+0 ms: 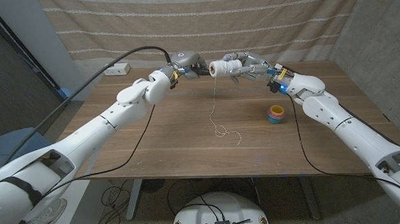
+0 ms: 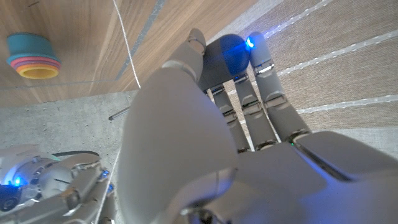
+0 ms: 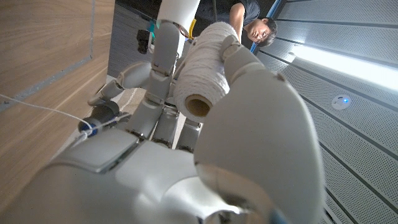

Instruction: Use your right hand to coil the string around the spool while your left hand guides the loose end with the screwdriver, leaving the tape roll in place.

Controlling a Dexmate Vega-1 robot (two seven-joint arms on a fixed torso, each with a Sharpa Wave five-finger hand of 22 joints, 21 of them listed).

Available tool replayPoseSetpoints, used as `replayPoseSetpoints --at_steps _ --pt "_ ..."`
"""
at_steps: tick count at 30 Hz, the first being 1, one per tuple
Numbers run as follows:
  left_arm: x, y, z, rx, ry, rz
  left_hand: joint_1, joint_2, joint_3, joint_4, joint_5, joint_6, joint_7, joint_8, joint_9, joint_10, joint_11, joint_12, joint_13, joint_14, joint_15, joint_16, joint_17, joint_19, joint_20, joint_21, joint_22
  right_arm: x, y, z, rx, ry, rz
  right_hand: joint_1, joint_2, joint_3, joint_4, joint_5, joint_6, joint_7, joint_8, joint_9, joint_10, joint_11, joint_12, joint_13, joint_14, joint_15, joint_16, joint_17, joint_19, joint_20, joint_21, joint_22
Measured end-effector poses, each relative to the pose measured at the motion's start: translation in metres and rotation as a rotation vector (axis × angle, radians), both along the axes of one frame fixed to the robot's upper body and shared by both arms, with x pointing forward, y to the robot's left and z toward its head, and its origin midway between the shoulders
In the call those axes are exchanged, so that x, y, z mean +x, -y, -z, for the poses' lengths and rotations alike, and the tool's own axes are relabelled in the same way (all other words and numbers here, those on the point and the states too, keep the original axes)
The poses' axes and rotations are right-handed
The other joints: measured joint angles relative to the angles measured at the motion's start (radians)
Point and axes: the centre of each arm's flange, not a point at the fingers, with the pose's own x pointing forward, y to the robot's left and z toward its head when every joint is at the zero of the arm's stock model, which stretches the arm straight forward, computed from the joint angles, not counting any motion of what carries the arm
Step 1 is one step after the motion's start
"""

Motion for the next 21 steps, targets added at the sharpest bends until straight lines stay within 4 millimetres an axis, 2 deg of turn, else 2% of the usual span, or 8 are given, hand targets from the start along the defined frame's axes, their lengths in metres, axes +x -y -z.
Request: replayPoseSetpoints --at_steps 5,12,21 --pt "-0.001 0.004 0.003 0.001 -0.026 0.031 0.000 0.000 0.000 0.000 0.000 0.000 0.000 0.002 0.000 0.000 0.000 0.000 0.005 0.000 0.000 0.004 0.000 -0.004 -0.003 0.000 0.000 0.005 0.001 -0.014 0.059 0.007 0.022 0.000 0.000 0.000 0.000 -0.002 0.000 0.000 0.000 0.000 0.000 0.000 0.000 0.000 0.000 0.000 0.000 0.000 0.000 0.000 0.000 0.000" --pt "-0.007 0.006 0.009 -0.010 -0.055 0.067 0.000 0.000 0.000 0.000 -0.001 0.000 0.000 0.002 0.000 0.000 0.000 0.000 0.005 0.000 -0.001 0.004 0.000 -0.004 -0.003 0.000 0.000 0.018 0.011 -0.027 0.210 -0.003 0.105 0.000 0.000 0.000 0.000 -0.003 0.000 0.000 -0.003 0.000 0.000 0.000 0.000 0.000 0.000 0.000 -0.004 -0.001 0.000 0.000 0.008 0.000" --pt "-0.016 0.005 0.011 -0.032 -0.090 0.109 0.000 0.000 -0.001 0.001 -0.002 0.002 0.002 0.002 0.000 0.000 0.000 0.000 0.005 0.000 -0.001 0.003 0.000 -0.006 -0.002 0.000 0.000 0.034 0.027 -0.021 0.395 -0.044 0.215 0.000 0.000 0.000 0.000 -0.004 0.003 -0.003 0.004 0.000 0.000 0.000 -0.002 0.000 0.000 0.000 -0.007 0.000 0.000 0.000 0.015 0.000"
